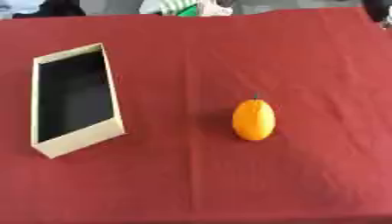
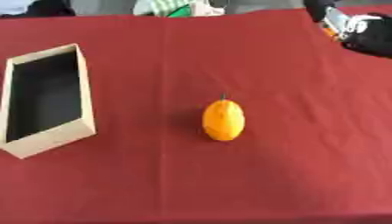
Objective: Pick up objects on the table and place them in the box.
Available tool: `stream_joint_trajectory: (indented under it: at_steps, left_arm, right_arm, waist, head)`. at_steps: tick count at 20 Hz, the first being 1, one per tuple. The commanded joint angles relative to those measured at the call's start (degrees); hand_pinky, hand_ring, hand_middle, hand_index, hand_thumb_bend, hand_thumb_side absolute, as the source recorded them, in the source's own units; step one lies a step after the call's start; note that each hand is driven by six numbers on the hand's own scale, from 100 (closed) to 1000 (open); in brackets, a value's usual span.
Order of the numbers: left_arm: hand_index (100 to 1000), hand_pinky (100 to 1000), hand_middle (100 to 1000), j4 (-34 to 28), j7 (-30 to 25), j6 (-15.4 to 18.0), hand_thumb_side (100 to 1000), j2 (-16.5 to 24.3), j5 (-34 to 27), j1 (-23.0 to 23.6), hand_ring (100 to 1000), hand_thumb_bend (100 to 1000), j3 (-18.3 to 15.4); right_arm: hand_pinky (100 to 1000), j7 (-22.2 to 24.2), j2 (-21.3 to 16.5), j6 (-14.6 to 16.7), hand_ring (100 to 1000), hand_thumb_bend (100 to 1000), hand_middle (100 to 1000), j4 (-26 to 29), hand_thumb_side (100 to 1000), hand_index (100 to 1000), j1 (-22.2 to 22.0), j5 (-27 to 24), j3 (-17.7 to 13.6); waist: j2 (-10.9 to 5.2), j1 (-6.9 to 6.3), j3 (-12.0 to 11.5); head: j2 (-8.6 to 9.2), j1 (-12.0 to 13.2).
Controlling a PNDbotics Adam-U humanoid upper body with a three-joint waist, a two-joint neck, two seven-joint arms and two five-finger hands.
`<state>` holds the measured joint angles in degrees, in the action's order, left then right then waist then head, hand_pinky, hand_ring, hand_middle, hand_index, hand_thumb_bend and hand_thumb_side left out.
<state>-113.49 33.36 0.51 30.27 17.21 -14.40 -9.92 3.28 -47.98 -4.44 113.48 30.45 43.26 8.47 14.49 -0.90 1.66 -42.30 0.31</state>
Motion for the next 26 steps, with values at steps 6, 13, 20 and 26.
stream_joint_trajectory:
  at_steps: [6, 13, 20, 26]
  left_arm:
    - [770, 645, 672, -1.11, -0.68, 0.12, 864, 2.04, 0.18, -0.40, 719, 622, 0.09]
    - [770, 644, 672, -1.11, -0.88, 0.14, 864, 2.28, 0.23, -0.40, 719, 608, 0.21]
    - [770, 643, 673, -1.11, -1.20, 0.35, 863, 2.14, -0.01, -0.83, 720, 600, 0.57]
    - [769, 643, 673, -1.11, -1.65, 0.65, 864, 2.06, -0.11, -1.13, 720, 595, 0.98]
  right_arm:
    - [862, 12.06, -6.33, 0.79, 930, 500, 883, 1.11, 1000, 867, 5.76, -4.86, 6.97]
    - [885, 19.29, -9.39, -0.47, 943, 540, 885, 1.11, 1000, 893, 5.61, -10.45, 11.43]
    - [892, 24.45, -7.91, -0.63, 946, 563, 888, 1.11, 1000, 901, 6.56, -10.92, 14.28]
    - [890, 27.24, -5.04, -3.59, 943, 547, 888, 1.11, 1000, 897, 7.97, -7.13, 16.90]
  waist:
    - [-0.84, 0.37, -0.31]
    - [-0.78, 0.42, -0.56]
    - [-0.89, 0.26, -0.66]
    - [-0.74, 0.13, -0.94]
  head:
    - [-0.27, -0.65]
    - [-0.14, -0.54]
    - [-0.21, -0.60]
    - [-0.49, -1.28]
